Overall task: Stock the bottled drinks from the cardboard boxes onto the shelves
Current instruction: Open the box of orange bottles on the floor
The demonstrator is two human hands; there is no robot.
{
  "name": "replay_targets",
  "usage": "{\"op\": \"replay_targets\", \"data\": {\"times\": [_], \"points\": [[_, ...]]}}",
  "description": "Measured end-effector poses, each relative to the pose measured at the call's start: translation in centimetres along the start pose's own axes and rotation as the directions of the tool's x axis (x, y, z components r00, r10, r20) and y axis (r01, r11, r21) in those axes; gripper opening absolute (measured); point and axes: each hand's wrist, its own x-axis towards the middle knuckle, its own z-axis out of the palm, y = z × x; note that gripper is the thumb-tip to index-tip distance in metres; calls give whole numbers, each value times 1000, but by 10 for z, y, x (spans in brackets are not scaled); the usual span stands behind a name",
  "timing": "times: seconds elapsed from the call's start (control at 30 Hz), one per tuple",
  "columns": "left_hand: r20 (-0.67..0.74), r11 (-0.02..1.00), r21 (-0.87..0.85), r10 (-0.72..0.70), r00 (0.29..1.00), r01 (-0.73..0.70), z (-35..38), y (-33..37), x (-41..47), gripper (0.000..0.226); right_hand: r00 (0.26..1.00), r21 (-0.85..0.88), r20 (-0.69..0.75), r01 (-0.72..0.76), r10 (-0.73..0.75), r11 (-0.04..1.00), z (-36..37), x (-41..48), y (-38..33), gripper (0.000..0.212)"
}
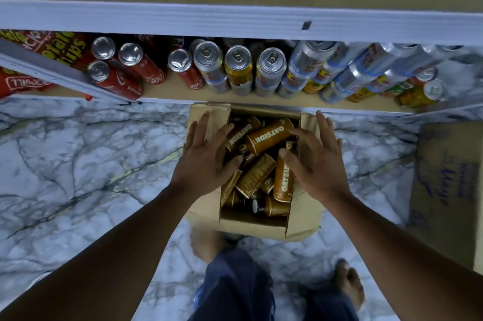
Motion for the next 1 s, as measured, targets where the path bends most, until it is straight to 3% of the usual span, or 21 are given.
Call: {"op": "replay_targets", "data": {"times": [0.27, 0.47, 0.7, 0.87, 0.93, 1.0], "points": [[-66, 959, -30, -284, 957, 282, -37, 16, -32, 104, 991, -95, -128, -36, 23, 995, -48, -31, 11, 82], [-177, 882, 195, -399, 900, 429, -46, -5, -46, 108, 975, -232, -154, -195, 162, 953, -79, -43, 47, 105], [-212, 764, 418, -444, 871, 491, -35, -38, -36, 122, 952, -320, -52, -301, 300, 898, -72, -43, 80, 111], [-32, 789, 386, -506, 862, 478, -14, -68, -25, 114, 949, -450, -69, -304, 307, 840, -50, -33, 102, 103], [101, 839, 238, -522, 847, 489, 2, -74, -17, 107, 951, -476, 29, -258, 308, 841, -36, -28, 106, 105], [199, 857, 50, -512, 836, 513, 16, -77, -10, 106, 931, -356, 143, -268, 335, 895, -15, -20, 108, 114]]}}
